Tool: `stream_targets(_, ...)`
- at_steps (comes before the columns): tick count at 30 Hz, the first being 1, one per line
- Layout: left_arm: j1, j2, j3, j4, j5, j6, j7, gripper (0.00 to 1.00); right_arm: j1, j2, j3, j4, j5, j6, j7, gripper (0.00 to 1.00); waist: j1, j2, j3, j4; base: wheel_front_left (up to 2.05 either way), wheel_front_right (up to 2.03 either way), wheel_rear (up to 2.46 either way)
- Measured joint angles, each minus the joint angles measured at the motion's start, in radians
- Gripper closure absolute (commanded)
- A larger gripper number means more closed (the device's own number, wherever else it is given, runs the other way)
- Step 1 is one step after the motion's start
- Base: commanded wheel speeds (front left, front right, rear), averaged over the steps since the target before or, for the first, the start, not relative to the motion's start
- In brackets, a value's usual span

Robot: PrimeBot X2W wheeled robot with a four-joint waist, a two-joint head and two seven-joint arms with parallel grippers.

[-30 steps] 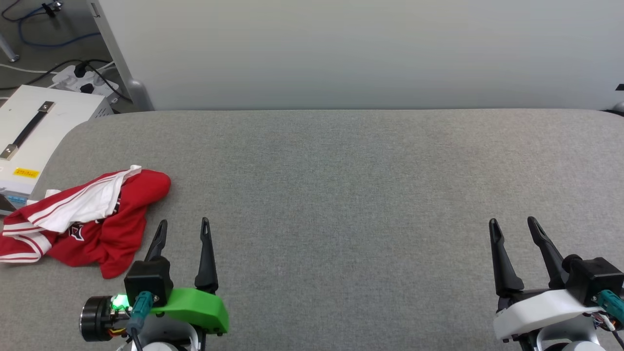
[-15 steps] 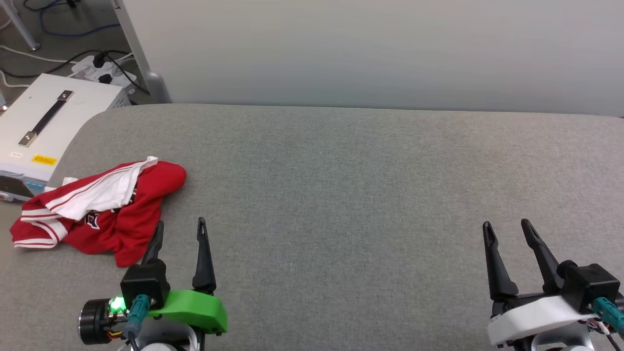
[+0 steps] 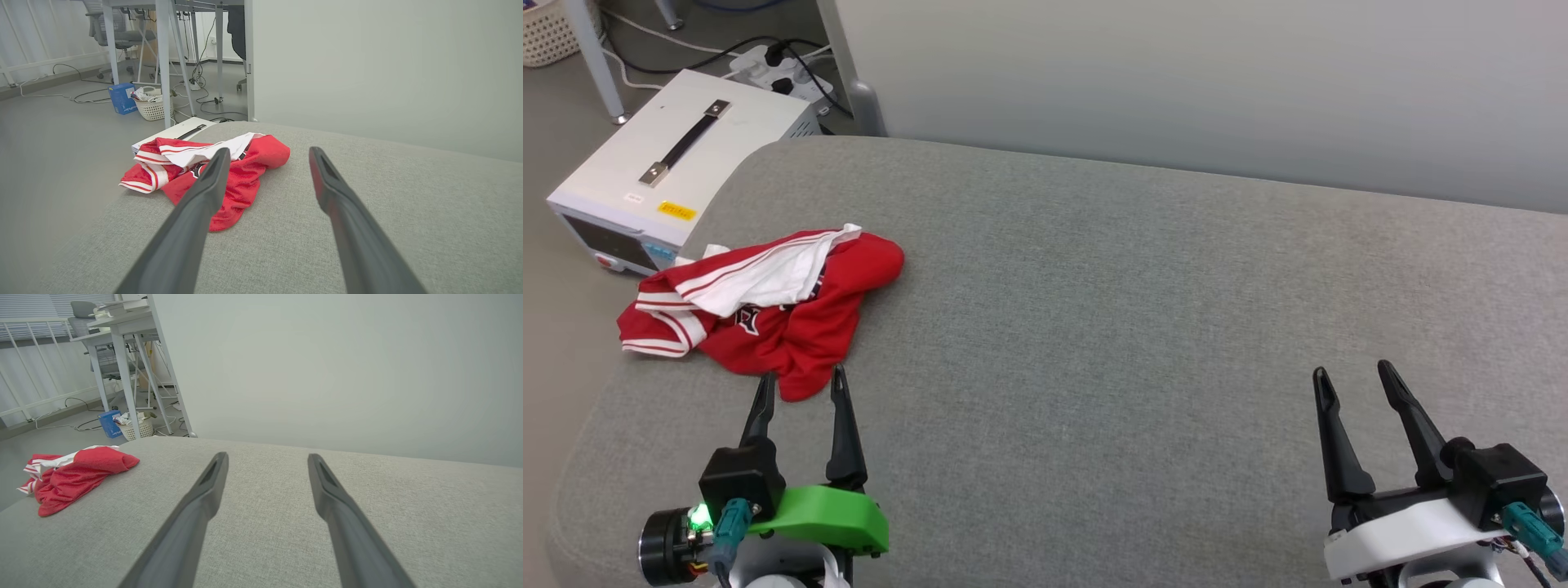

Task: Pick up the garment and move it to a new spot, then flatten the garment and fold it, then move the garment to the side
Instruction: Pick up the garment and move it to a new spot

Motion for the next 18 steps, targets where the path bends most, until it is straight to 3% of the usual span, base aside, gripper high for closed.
stream_targets(18,-0.002,0.0,0.028,0.012,-0.061,0.019,-0.037,0.0,0.0,0.001,0.032,-0.017,-0.007,0.0,-0.037,0.0,0.0,0.0,0.044,0.197,0.0,0.0,0.0)
